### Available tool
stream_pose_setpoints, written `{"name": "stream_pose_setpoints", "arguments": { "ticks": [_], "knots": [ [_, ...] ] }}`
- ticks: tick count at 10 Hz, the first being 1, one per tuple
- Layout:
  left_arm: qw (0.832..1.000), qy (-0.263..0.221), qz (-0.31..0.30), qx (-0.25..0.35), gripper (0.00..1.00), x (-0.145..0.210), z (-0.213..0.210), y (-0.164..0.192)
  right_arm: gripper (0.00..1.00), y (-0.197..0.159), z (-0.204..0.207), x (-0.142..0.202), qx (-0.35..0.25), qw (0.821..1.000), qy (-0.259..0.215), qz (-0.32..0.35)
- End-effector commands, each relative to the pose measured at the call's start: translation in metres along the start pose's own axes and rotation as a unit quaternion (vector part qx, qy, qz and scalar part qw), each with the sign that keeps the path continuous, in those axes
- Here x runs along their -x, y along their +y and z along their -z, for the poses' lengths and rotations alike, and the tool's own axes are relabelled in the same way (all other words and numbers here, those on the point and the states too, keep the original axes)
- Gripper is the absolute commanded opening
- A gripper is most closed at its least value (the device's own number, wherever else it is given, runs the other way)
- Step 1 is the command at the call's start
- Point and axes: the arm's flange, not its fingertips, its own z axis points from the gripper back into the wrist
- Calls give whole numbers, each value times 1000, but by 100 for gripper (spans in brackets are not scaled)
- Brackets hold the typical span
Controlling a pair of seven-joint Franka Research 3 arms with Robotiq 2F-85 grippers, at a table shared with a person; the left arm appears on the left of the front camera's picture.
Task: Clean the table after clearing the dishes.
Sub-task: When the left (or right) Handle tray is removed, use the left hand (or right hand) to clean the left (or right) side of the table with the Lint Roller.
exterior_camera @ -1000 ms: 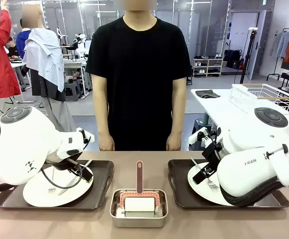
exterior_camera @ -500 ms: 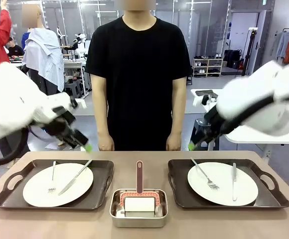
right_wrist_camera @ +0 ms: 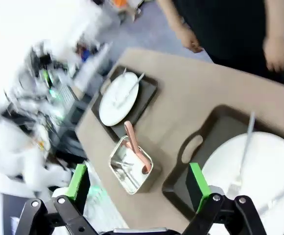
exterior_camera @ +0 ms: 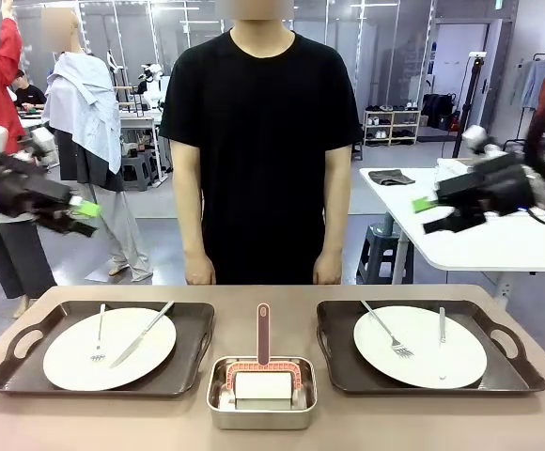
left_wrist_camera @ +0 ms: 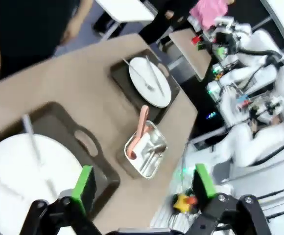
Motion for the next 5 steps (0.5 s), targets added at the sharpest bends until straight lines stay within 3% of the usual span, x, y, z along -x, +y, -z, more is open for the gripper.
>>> {"name": "stream_pose_setpoints", "arguments": {
  "ticks": [1, 3, 5],
  "knots": [
    [996, -51, -70, 13, 100, 23, -40, 38, 100, -50, -39, 27, -10, 994, -65, 87],
    [983, -133, -126, 11, 100, 66, -97, 66, 100, -88, -104, 69, 9, 979, -133, 153],
    [965, -202, -165, -19, 100, 105, -146, 75, 100, -103, -178, 119, 47, 957, -204, 202]
  ]
}}
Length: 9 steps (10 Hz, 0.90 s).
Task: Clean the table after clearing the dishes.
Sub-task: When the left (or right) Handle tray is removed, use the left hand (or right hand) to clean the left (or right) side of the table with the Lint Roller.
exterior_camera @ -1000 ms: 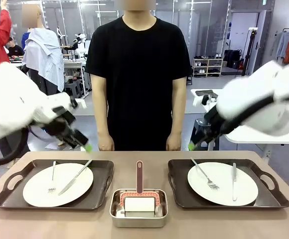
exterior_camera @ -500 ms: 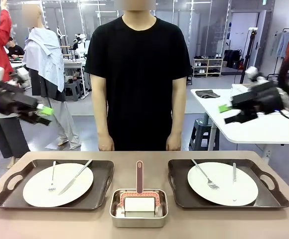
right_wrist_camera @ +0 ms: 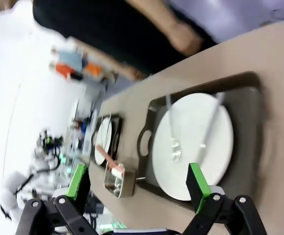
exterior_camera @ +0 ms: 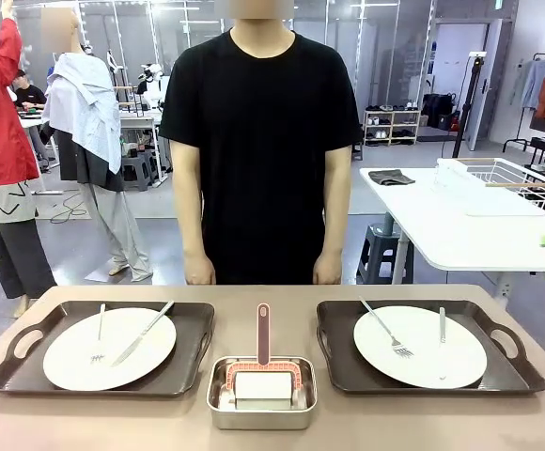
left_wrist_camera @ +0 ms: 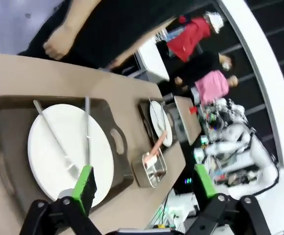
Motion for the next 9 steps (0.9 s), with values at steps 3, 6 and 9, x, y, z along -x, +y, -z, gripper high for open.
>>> {"name": "stream_pose_setpoints", "arguments": {
  "ticks": [3, 6, 9],
  "knots": [
    [991, -89, -72, -67, 100, 48, -60, 0, 100, -28, -107, 45, 45, 987, -125, 86],
    [989, -95, -51, -106, 100, 62, -72, -11, 100, -25, -106, 46, 87, 986, -119, 76],
    [990, -102, -66, -72, 100, 57, -84, 8, 100, -44, -134, 51, 54, 986, -140, 77]
  ]
}}
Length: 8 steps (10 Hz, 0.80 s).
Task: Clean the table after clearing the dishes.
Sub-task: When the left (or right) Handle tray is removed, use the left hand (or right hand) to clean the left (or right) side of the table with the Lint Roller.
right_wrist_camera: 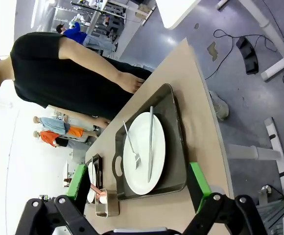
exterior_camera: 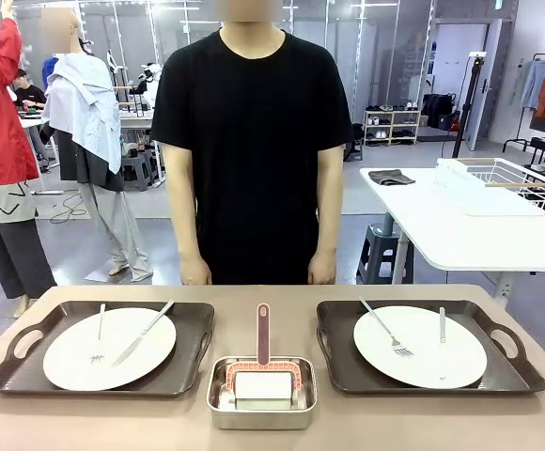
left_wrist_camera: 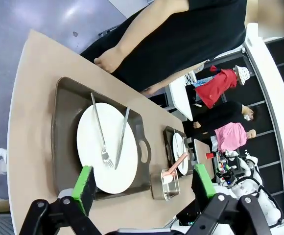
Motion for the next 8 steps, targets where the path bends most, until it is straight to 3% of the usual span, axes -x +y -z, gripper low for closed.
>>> {"name": "stream_pose_setpoints", "arguments": {
  "ticks": [1, 8],
  "knots": [
    [1000, -2, -1, 10, 100, -6, -2, 2, 100, -1, -3, -1, -10, 1000, -2, 3],
    [1000, -2, -1, 10, 100, -6, -2, 2, 100, -1, -3, -1, -10, 1000, -2, 3]
  ]
}}
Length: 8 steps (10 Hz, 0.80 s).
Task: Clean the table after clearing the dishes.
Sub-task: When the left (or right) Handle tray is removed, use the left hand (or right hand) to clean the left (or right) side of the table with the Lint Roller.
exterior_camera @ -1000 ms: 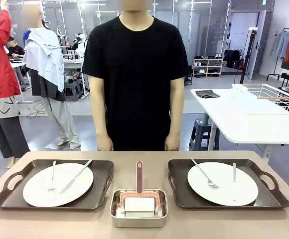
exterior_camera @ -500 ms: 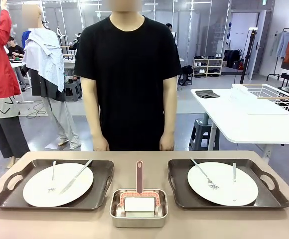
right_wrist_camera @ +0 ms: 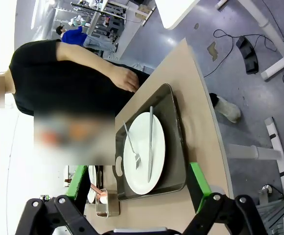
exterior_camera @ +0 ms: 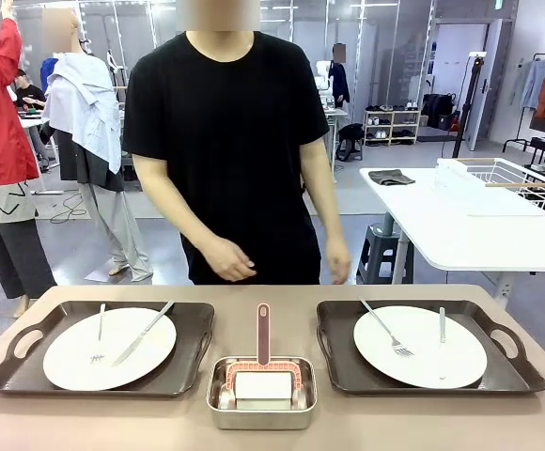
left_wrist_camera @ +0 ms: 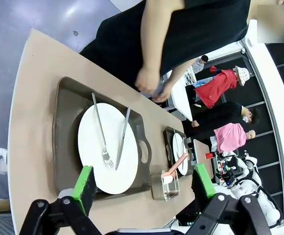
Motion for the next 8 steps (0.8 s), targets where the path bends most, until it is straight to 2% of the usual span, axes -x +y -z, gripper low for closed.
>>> {"name": "stream_pose_setpoints", "arguments": {
  "ticks": [1, 8],
  "knots": [
    [1000, -2, 1, 9, 100, -4, -3, -1, 100, 0, -2, -1, -10, 1000, -1, 1],
    [1000, -2, 1, 9, 100, -4, -3, -1, 100, 0, -2, -1, -10, 1000, -1, 1]
  ]
}}
